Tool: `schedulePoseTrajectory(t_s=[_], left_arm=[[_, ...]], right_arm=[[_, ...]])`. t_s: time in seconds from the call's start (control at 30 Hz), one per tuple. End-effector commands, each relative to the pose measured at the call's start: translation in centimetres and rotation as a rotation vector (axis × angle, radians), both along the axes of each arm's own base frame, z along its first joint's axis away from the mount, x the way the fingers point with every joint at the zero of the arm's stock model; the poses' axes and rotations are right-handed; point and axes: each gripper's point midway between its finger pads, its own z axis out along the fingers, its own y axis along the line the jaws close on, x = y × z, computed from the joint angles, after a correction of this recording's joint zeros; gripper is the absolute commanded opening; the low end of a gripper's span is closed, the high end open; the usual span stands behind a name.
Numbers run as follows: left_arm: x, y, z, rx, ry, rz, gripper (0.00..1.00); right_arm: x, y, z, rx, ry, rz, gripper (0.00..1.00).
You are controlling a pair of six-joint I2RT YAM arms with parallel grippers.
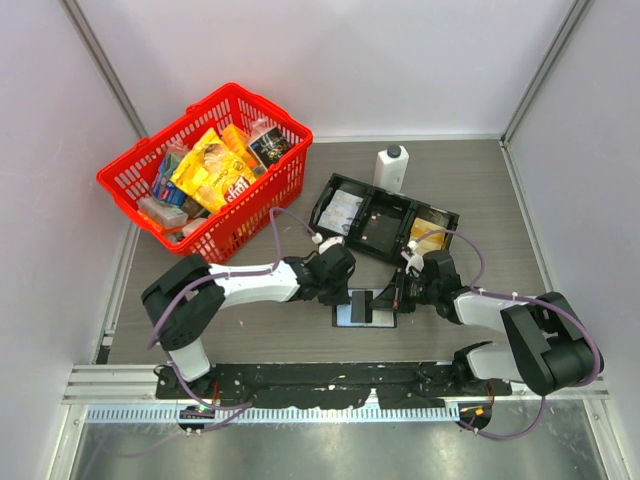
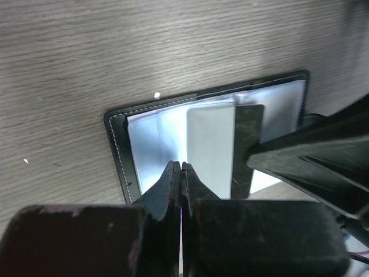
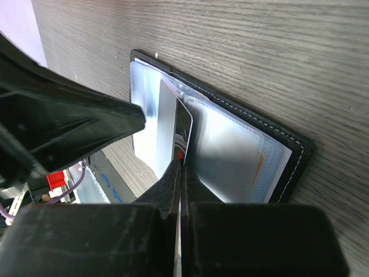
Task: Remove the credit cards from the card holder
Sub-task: Remove the credit card from the card holder.
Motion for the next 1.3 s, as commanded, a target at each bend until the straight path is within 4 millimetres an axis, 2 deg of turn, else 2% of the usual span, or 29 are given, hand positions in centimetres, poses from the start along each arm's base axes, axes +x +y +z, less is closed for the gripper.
schedulePoseTrajectory(t_s=[0.0,0.13,0.23,0.4,0.6,0.7,0.9,1.0,1.1,1.23,1.27], left_arm=[[-0.2,-0.2,-1.7,0.040,0.023,-0.021,0.00],[-0.6,0.7,-3.4,0.095,0.055,-0.003,0.00],[-1.0,1.1,-4.1,0.105,0.070,0.001,0.00],[-1.1,1.2,-4.3,0.102,0.079,0.004,0.00],[-1.2,1.1,-4.3,0.099,0.081,0.004,0.00],[-1.2,1.2,-4.3,0.099,0.080,0.006,0.00],[-1.3,1.4,-4.3,0.098,0.081,0.016,0.00],[-1.3,1.7,-4.4,0.101,0.078,0.026,0.00],[-1.3,1.9,-4.4,0.102,0.075,0.035,0.00],[-1.2,2.2,-4.5,0.108,0.078,0.040,0.00],[-1.1,2.4,-4.5,0.108,0.075,0.043,0.00]], right_arm=[[0.9,0.1,0.3,-0.001,-0.036,-0.006,0.01],[1.0,0.2,0.6,0.017,-0.037,-0.011,0.04],[1.1,0.4,0.7,0.030,-0.036,-0.014,0.12],[1.1,0.5,0.6,0.044,-0.026,-0.022,0.20],[1.2,0.6,0.5,0.056,-0.020,-0.025,0.20],[1.2,0.7,0.5,0.059,-0.016,-0.021,0.20],[1.3,0.4,0.7,0.022,-0.029,-0.018,0.01],[1.3,-0.6,0.7,-0.054,-0.038,-0.032,0.01],[1.6,-1.2,1.7,-0.081,-0.072,-0.054,0.01],[1.0,-2.4,1.7,-0.160,-0.038,-0.083,0.01],[1.5,-2.7,2.2,-0.182,-0.061,-0.088,0.01]])
